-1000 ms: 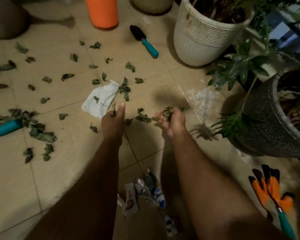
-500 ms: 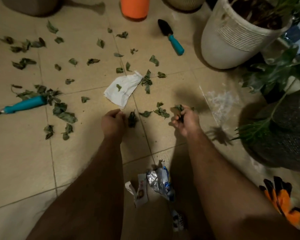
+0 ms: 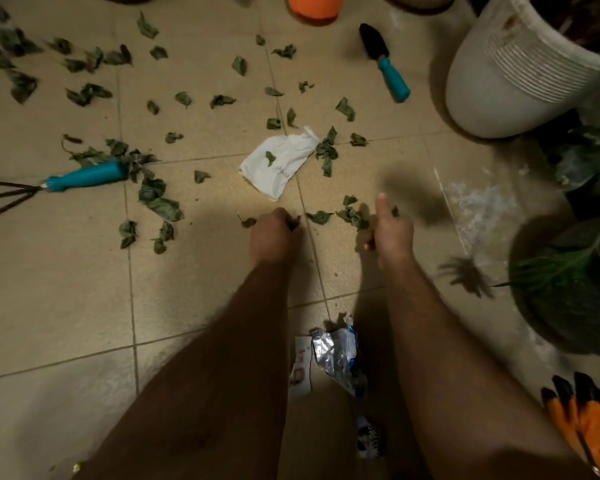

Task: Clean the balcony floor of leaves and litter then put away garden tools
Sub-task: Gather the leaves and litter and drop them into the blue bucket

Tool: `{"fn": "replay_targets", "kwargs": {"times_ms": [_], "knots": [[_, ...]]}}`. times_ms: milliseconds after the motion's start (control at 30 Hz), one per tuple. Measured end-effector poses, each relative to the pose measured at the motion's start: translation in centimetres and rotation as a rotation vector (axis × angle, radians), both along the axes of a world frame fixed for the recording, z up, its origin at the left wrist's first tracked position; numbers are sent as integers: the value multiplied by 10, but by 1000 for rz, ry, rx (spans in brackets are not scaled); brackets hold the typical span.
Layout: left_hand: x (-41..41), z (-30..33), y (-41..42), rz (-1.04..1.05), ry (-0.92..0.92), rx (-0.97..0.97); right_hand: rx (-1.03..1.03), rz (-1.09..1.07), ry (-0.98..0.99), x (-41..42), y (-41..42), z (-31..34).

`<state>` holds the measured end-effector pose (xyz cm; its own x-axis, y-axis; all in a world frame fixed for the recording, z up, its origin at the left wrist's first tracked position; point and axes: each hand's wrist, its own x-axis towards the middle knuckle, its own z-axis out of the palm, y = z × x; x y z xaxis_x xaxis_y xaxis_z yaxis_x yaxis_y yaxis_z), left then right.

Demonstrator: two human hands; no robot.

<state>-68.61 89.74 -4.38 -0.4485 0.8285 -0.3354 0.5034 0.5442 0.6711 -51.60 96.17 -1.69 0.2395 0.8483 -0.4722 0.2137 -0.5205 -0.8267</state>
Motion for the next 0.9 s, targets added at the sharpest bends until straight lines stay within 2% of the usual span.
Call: {"fn": "replay_targets", "kwargs": {"times_ms": [100, 200, 333, 400, 500, 533, 567, 733, 800, 900], "knots": [[4, 4, 0, 40, 6, 53, 106, 178, -293, 8, 4, -14], [7, 11, 2, 135, -27, 143, 155, 373, -399, 8, 3, -21], [8, 15, 10, 316, -222, 166, 152, 486, -602, 7, 2, -27], [8, 17, 17, 384, -358, 188, 141, 490, -577, 9, 3, -25], [12, 17, 22, 395, -620, 178, 111, 423, -359, 20, 3, -22], [13, 18, 24, 383, -654, 169, 98, 385, -293, 23, 2, -22], [15, 17, 25, 357, -628, 164, 87, 350, -254, 27, 2, -22], [19, 7, 32, -8, -198, 107, 127, 277, -299, 33, 5, -25], [21, 3, 33, -126, -105, 69, 123, 335, -327, 29, 4, -23], [24, 1, 33, -197, 0, 3, 90, 479, -479, 23, -2, -21]]}}
